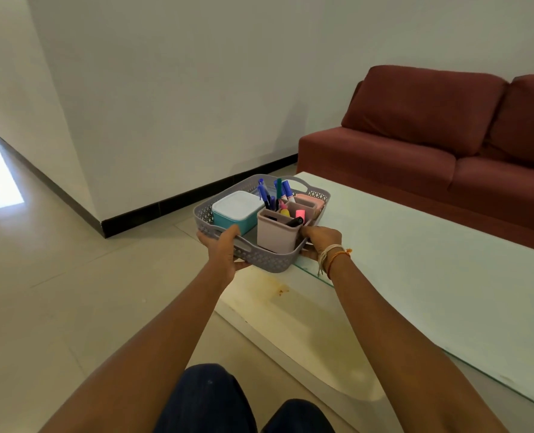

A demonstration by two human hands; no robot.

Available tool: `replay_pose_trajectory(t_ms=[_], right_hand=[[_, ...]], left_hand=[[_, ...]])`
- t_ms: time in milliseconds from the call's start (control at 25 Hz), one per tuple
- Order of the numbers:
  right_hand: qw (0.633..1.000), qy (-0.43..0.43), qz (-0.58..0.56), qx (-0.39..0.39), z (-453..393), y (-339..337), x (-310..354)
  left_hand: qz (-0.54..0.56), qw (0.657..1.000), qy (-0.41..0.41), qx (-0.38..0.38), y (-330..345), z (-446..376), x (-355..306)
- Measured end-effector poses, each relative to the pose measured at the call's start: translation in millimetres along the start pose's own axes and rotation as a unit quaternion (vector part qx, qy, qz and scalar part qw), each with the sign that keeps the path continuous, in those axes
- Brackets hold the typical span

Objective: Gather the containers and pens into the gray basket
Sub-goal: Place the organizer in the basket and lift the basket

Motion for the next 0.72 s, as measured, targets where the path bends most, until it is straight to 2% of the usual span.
replay_pose_trajectory(t_ms=[160, 360, 600, 720], right_hand=[[1.000, -0.018, -0.006, -0.005, -12.2, -7.7, -1.2], [0.986, -0.137, 0.068, -0.066, -14.7, -21.2, 0.0], [0.977, -0.177, 0.071, -0.096, -4.3, -20.5, 8.5], [0.973, -0.196, 0.068, -0.101, 9.0, -17.2, 13.6]], left_hand=[[-0.006, 1.000, -0.004, -0.014, 9.0, -8.7, 6.4], [0.010, 0.994, 0.017, -0.109, -9.6, -38.5, -9.4], [0.024, 0.995, 0.030, -0.087, -14.4, -37.6, -25.2], [0.040, 0.993, 0.043, -0.104, -25.9, -25.2, -26.4]])
Point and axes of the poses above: each hand's wrist, its own z-axis away from the middle knuckle, its own y-axis out of the palm, x = y × z, the point moved 9 cm from there along -z, towards the middle knuckle, and after that the axes turned 9 degrees about -y, right-handed, at the moved point
